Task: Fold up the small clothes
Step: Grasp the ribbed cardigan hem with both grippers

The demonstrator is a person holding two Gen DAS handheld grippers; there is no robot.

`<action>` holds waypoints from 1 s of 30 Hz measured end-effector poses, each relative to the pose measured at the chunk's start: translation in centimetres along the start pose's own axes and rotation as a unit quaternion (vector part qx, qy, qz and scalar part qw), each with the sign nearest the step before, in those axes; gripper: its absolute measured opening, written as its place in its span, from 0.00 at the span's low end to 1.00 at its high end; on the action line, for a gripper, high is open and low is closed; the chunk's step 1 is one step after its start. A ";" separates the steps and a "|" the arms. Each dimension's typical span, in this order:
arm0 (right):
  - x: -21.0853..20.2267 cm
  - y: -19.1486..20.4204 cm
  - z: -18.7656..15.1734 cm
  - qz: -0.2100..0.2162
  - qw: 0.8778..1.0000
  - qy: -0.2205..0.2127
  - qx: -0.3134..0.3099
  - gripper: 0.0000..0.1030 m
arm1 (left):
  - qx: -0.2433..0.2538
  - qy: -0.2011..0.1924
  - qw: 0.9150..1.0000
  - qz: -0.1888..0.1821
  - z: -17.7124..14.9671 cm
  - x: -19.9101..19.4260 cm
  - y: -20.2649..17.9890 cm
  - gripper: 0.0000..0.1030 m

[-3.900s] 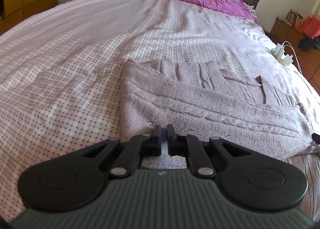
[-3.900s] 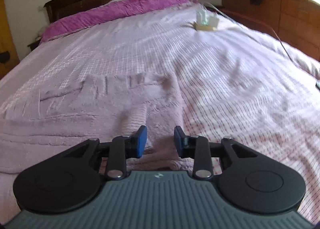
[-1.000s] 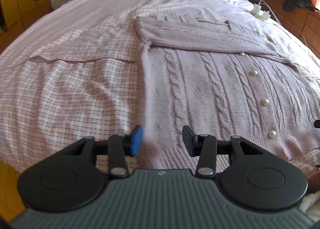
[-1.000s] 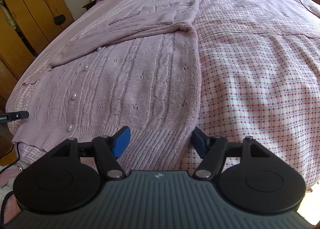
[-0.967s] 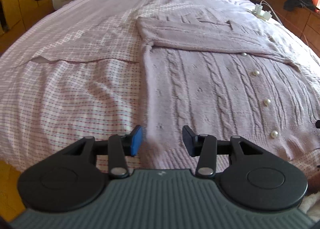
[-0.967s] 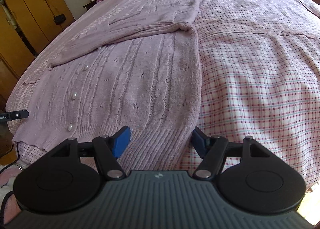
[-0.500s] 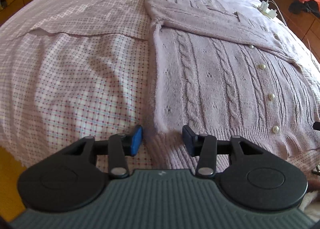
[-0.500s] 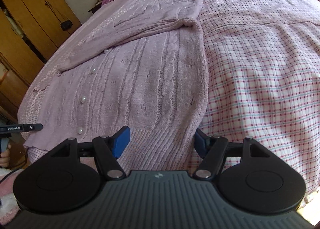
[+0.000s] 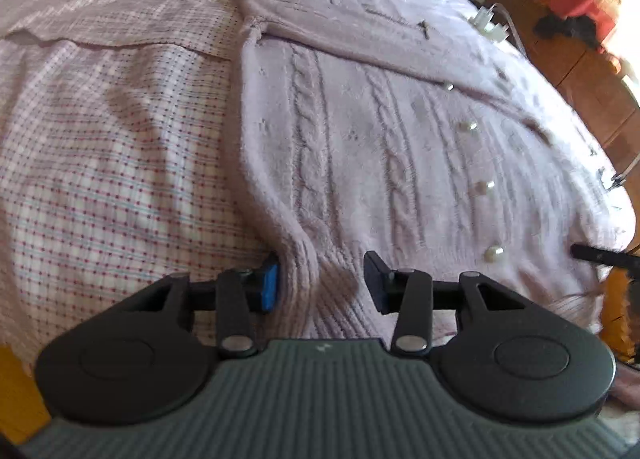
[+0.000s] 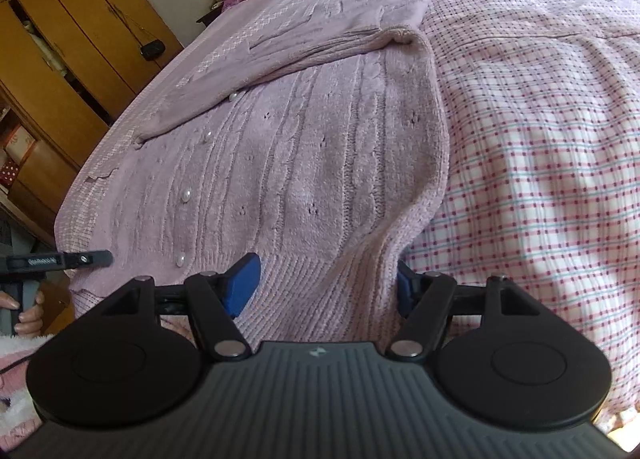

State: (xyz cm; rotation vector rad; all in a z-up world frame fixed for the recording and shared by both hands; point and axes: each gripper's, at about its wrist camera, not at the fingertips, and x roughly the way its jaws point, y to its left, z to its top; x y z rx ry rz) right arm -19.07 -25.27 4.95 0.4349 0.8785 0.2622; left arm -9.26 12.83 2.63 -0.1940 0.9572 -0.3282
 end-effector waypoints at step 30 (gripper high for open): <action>0.5 -2.4 -0.1 0.028 0.998 -0.017 0.045 0.23 | -0.070 0.004 0.994 -0.081 0.0 2.3 1.7 0.18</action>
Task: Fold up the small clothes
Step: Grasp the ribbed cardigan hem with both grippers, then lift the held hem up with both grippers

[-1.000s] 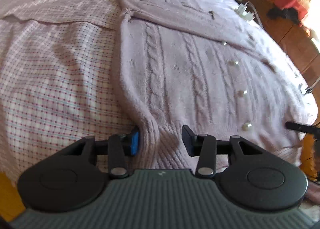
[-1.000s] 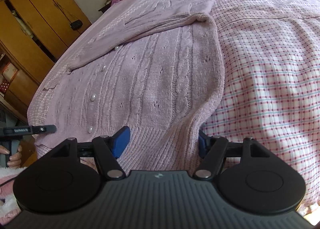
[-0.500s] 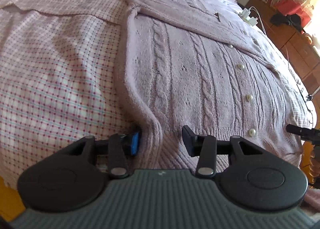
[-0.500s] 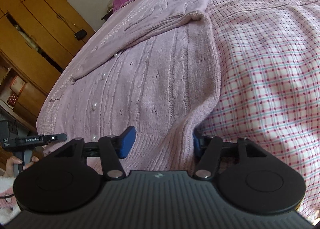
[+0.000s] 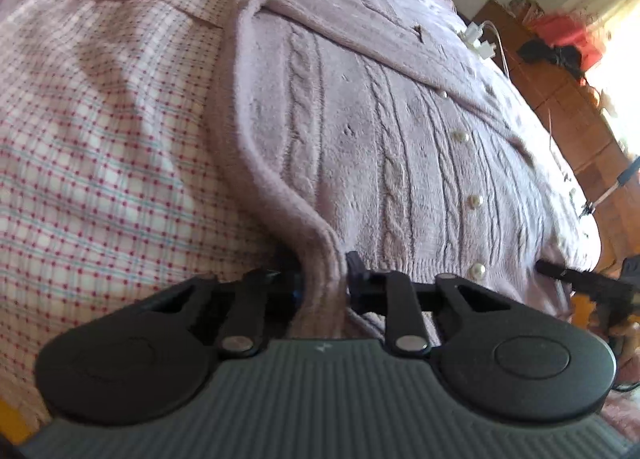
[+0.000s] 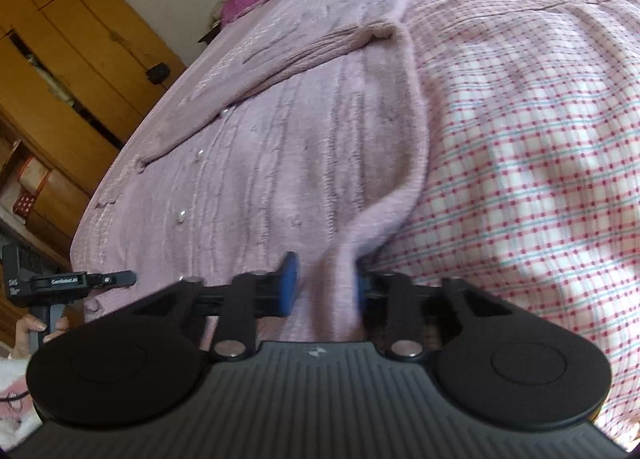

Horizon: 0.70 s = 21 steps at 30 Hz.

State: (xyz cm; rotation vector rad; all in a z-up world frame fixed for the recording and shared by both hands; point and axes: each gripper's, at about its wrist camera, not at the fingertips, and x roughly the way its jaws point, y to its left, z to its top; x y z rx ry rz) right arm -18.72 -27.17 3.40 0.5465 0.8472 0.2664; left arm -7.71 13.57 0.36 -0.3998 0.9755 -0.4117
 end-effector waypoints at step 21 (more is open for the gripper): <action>-3.1 0.9 6.7 0.135 0.975 -0.167 0.062 0.11 | -0.045 -0.170 0.979 -0.107 6.1 -5.5 -2.0 0.14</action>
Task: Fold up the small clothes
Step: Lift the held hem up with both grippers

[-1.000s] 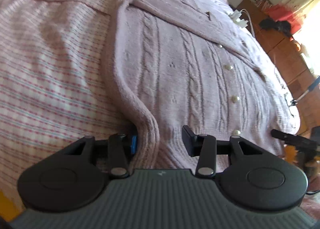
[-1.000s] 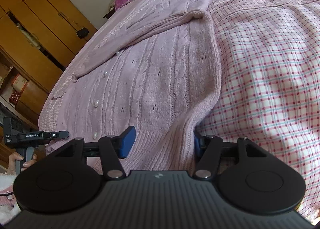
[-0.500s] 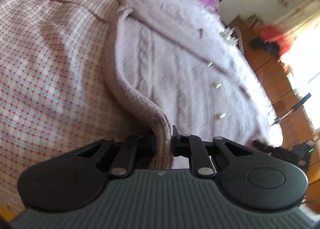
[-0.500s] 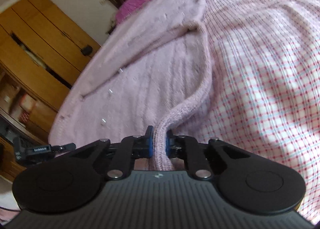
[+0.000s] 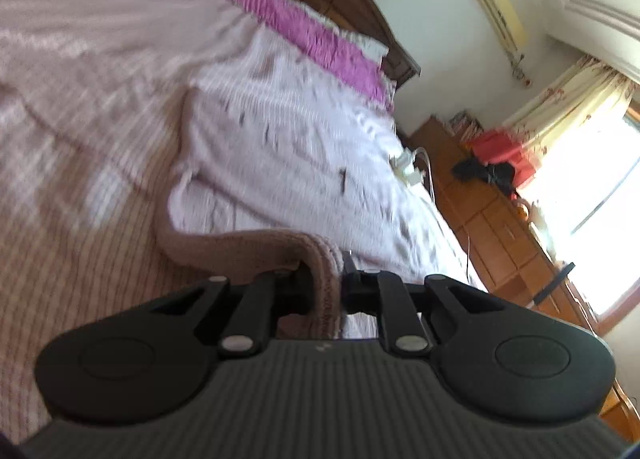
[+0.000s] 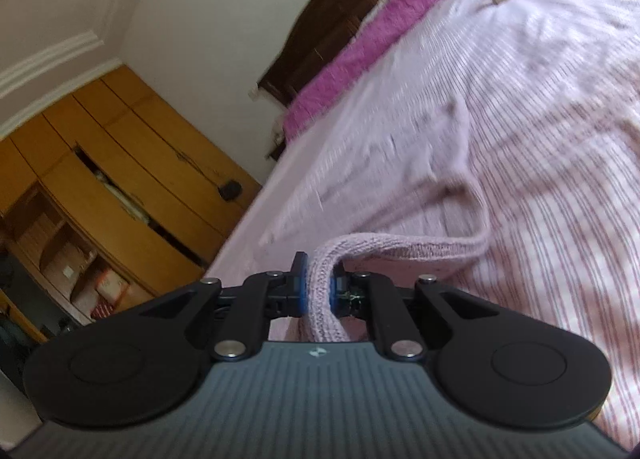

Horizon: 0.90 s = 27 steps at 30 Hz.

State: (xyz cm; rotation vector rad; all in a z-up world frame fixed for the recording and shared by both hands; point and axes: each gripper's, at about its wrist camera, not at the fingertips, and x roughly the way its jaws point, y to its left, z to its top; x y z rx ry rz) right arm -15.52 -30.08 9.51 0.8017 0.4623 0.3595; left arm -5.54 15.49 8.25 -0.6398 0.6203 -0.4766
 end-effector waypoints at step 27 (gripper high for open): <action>11.3 -0.4 11.0 -0.072 0.995 -0.066 -0.012 0.11 | 0.002 -0.073 0.995 0.069 10.9 8.9 0.0 0.14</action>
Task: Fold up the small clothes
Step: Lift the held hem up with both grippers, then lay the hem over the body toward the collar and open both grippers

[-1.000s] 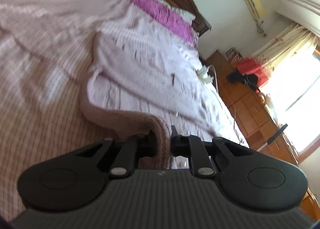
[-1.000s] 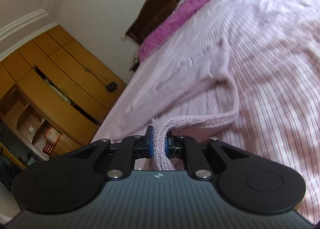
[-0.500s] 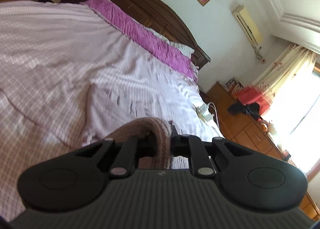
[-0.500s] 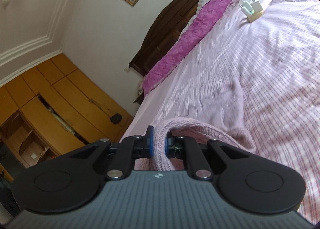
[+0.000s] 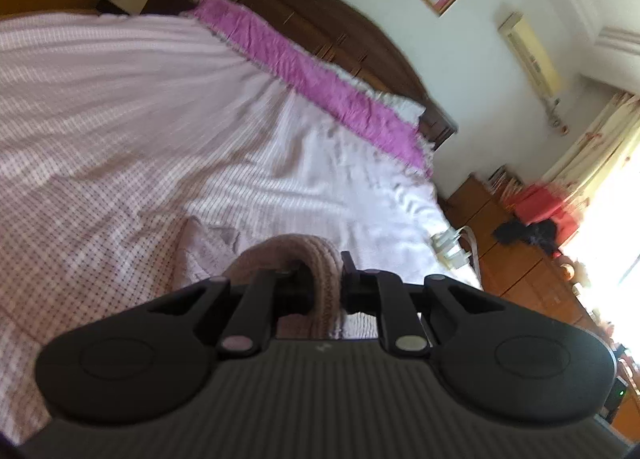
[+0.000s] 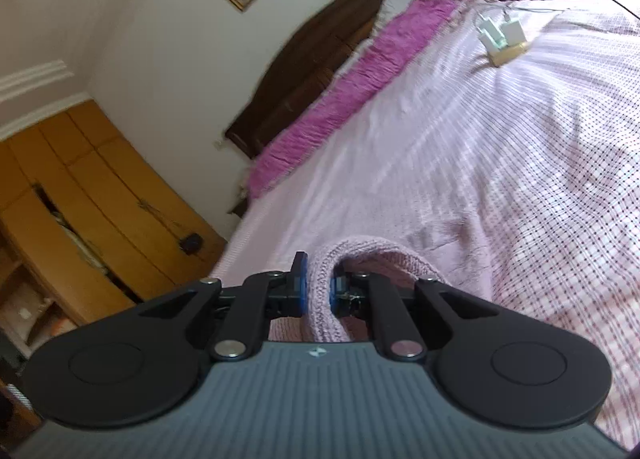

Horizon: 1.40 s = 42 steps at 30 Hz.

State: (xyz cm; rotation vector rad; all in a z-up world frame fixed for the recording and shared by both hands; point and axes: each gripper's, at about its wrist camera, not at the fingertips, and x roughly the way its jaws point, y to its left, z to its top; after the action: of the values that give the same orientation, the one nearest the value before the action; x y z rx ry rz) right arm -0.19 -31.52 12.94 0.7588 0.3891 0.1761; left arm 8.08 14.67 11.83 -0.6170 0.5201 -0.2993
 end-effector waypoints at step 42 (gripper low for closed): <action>1.3 -1.5 -4.6 -0.138 0.984 0.035 -0.104 0.50 | 0.175 0.088 0.968 0.156 -2.2 3.6 -0.5 0.30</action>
State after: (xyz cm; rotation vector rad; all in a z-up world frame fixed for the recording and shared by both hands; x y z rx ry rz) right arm -0.85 -29.26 8.46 0.4869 0.5297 -0.0174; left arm 9.81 11.75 9.26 -0.1599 0.7070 -0.1409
